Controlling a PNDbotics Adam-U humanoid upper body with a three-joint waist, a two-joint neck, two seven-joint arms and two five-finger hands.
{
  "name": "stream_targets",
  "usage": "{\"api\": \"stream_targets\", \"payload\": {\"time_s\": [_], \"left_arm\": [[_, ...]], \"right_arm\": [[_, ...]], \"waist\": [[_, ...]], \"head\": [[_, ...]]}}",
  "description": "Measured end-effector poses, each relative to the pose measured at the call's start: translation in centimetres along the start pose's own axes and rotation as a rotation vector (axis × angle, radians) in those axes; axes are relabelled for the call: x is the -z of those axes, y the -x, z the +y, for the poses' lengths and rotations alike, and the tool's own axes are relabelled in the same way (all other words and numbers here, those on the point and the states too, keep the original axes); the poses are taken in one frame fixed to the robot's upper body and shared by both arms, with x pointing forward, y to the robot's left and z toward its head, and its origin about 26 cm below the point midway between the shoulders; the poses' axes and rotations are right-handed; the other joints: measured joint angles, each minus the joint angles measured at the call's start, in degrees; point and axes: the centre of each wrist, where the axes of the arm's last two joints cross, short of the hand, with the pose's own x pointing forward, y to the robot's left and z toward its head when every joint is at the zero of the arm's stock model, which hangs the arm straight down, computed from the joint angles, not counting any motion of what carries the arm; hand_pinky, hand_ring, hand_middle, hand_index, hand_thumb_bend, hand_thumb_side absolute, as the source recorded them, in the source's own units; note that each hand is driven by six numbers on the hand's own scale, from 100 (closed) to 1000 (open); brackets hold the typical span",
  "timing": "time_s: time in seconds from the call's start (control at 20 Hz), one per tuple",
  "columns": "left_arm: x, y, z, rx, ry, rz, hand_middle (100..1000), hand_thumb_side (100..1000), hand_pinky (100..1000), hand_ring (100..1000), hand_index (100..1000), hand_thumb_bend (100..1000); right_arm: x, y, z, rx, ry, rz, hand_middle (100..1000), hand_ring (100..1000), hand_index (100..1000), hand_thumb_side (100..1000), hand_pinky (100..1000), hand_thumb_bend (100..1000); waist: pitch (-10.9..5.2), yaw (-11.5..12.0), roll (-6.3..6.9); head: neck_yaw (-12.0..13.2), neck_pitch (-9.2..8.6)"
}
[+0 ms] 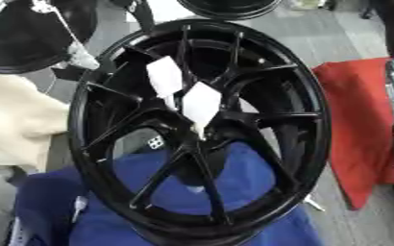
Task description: Pull the pin out of the wheel hub.
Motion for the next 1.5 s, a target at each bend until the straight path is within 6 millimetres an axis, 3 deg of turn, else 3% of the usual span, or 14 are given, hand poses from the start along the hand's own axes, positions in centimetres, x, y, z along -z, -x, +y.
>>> {"api": "stream_targets", "payload": {"time_s": [0.8, 1.5], "left_arm": [[1.7, 0.2, -0.6, -0.011, 0.016, -0.021, 840, 100, 883, 884, 849, 452], [2.9, 0.8, -1.4, -0.042, 0.035, -0.021, 821, 100, 874, 881, 841, 372]], "right_arm": [[0.0, 0.0, 0.4, 0.027, -0.001, -0.009, 559, 567, 692, 722, 675, 100], [0.1, -0.1, 0.7, 0.043, -0.004, -0.015, 561, 569, 693, 723, 676, 100]], "waist": [[1.02, -0.77, 0.65], [1.68, -1.26, 0.76]], "head": [[0.65, -0.83], [1.48, -1.46]]}}
